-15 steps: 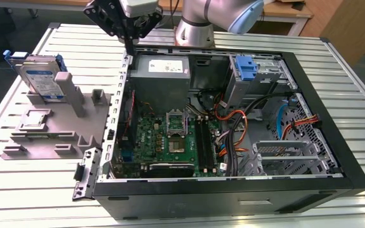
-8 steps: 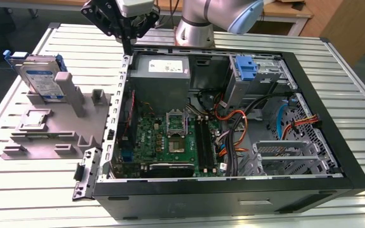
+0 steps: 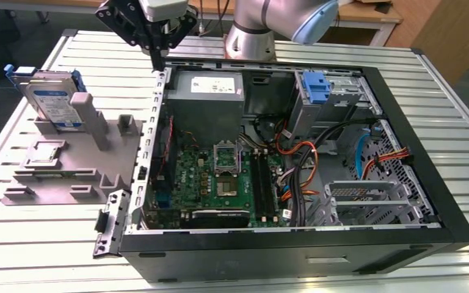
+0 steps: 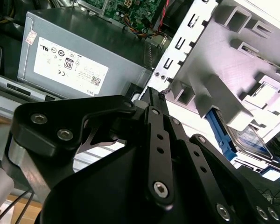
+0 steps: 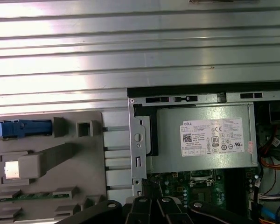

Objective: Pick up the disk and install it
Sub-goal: 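Reach for the disk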

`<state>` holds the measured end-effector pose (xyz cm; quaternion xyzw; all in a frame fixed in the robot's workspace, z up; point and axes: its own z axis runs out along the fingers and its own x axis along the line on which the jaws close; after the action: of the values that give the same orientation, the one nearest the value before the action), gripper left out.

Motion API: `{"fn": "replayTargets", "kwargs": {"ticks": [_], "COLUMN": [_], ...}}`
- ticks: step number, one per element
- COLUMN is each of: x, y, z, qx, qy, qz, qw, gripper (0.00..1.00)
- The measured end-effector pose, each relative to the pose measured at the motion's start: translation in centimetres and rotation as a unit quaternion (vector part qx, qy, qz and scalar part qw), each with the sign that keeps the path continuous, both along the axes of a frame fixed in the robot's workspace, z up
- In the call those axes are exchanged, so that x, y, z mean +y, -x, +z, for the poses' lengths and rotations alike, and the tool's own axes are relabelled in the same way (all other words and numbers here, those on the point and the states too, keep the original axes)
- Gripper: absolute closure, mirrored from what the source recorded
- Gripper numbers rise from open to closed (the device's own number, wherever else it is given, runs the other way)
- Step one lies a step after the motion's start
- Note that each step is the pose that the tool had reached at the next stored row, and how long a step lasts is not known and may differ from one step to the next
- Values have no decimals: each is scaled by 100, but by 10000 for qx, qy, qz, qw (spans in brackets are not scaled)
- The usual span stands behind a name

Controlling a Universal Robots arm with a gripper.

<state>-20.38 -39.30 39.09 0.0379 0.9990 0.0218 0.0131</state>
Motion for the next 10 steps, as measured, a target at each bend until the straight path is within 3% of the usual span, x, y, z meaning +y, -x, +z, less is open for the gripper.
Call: {"fn": "replayTargets", "kwargs": {"ticks": [10], "x": [0], "y": [23], "z": [0], "qx": [0], "qy": [0], "qz": [1], "qw": [10000], "gripper": [90]}}
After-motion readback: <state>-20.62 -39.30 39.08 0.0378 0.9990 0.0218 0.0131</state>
